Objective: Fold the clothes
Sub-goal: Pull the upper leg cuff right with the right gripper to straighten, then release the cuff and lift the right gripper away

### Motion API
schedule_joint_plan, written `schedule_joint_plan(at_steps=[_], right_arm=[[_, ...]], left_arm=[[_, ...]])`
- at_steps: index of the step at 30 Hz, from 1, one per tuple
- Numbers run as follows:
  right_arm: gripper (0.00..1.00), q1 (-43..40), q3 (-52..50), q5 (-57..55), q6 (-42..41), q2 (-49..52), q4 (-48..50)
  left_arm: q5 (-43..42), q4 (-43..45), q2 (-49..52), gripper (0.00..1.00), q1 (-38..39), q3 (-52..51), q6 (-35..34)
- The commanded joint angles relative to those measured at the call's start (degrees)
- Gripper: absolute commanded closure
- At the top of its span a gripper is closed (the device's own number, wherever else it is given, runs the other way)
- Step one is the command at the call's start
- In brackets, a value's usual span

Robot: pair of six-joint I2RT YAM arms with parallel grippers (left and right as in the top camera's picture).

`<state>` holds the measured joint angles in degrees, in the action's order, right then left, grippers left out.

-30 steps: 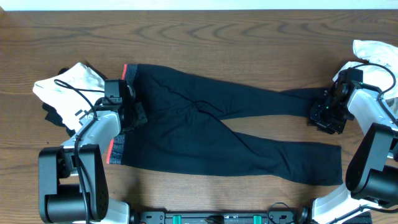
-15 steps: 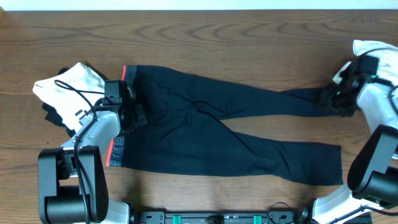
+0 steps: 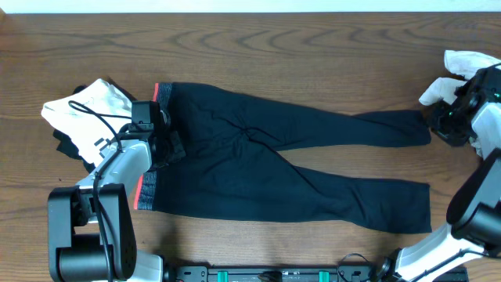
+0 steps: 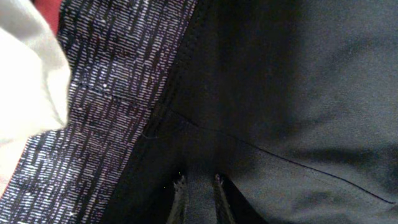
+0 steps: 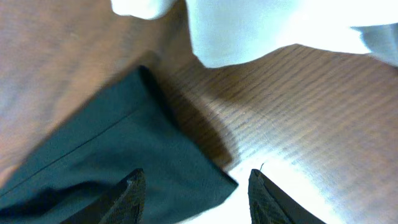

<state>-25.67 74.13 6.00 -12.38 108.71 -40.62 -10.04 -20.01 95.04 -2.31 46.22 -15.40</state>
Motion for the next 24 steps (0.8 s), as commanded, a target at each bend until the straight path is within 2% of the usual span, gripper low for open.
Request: schedule_joint_plan(at_steps=[1, 7, 9, 11, 12, 13, 24], right_arm=[[0.47, -0.15, -0.7, 1.09, 1.9, 3.28, 0.83], [0.48, -0.13, -0.7, 2.67, 2.16, 7.85, 2.32], [0.61, -0.13, -0.7, 3.98, 2.86, 8.7, 2.75], [0.89, -0.15, -0.68, 4.13, 2.84, 8.72, 3.58], [0.96, -0.17, -0.61, 4.17, 2.84, 8.46, 4.02], [0.99, -0.2, -0.46, 4.13, 2.82, 8.13, 4.37], [0.99, -1.05, 5.51, -0.07, 0.22, 0.85, 5.6]], left_arm=[[1.68, -2.05, 1.81, 0.81, 0.02, -2.49, -0.11], [1.68, -2.05, 1.81, 0.81, 0.02, -2.49, -0.11], [1.68, -2.14, 1.81, 0.81, 0.02, -2.49, -0.11], [1.68, -2.29, 1.81, 0.81, 0.02, -2.49, -0.11], [1.68, -2.45, 1.81, 0.81, 0.02, -2.49, -0.11], [1.68, -2.49, 1.81, 0.81, 0.02, -2.49, -0.11], [1.7, -2.91, 1.81, 0.81, 0.02, -2.49, -0.09]])
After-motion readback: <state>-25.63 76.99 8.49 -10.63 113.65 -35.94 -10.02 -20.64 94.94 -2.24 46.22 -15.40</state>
